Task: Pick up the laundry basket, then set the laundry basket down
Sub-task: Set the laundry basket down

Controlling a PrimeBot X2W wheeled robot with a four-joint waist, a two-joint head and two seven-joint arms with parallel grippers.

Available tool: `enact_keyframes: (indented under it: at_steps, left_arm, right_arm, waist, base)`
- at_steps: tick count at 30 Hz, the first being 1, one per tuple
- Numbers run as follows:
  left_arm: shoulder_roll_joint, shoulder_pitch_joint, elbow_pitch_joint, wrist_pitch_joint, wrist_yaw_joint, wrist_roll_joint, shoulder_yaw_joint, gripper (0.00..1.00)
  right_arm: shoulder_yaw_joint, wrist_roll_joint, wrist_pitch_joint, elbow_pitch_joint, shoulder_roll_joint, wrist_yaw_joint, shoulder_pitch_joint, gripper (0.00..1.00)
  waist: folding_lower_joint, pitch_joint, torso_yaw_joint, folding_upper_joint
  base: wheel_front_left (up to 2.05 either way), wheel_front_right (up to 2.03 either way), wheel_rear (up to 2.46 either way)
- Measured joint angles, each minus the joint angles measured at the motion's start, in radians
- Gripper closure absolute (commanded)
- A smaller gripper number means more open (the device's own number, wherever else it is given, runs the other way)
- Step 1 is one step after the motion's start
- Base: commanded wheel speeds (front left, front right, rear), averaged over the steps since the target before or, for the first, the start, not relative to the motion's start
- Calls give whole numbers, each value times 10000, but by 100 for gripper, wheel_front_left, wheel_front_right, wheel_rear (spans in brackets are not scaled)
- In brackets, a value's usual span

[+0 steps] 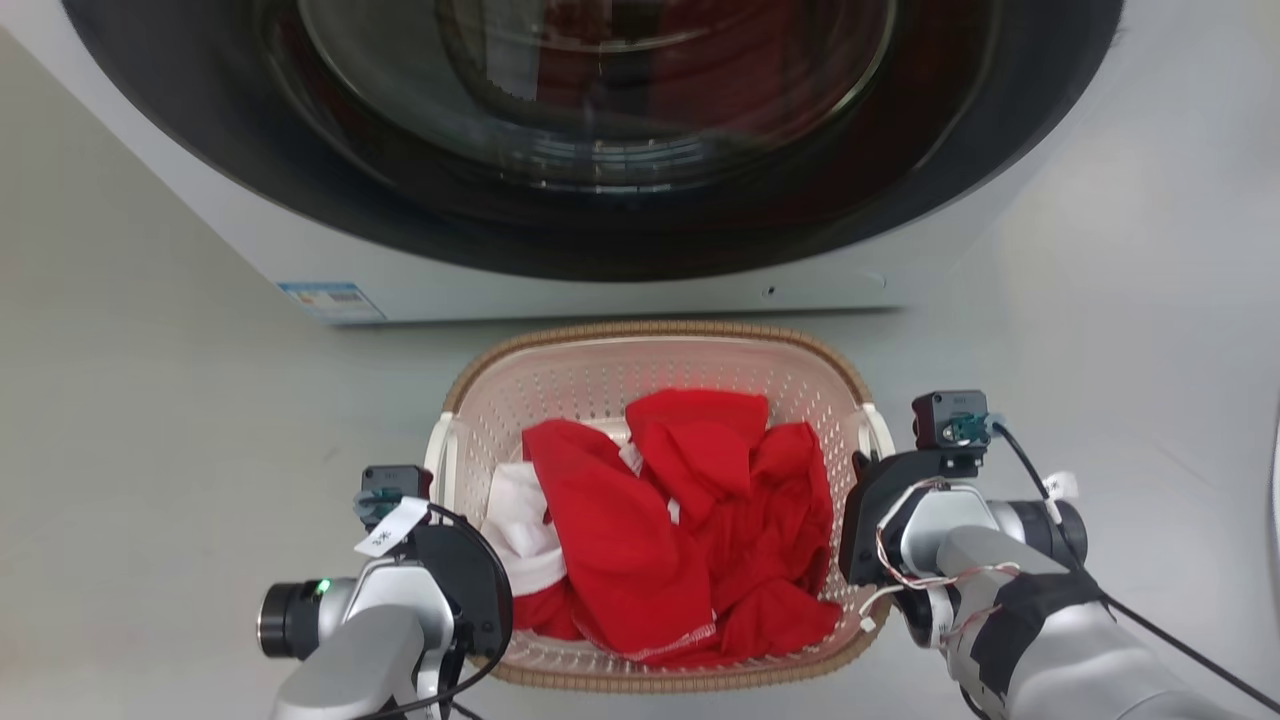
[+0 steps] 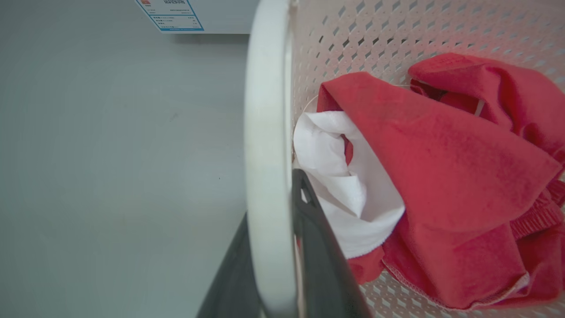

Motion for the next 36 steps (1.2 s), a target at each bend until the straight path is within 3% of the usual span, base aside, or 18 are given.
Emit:
enact_keyframes:
  at_steps: [23, 36]
  left_arm:
    - [44, -1918, -59, -405, 115, 86, 61, 100]
    - [46, -2474, 73, -899, 117, 115, 167, 100]
  right_arm:
    - [-29, -341, -453, 339, -65, 2, -1987, 100]
    - [-35, -430, -842, 368, -65, 12, -2607, 100]
  waist:
    - [0, 3232, 85, 0]
    - [-1, 4180, 113, 0]
  base:
    - [0, 0, 0]
    - [0, 0, 0]
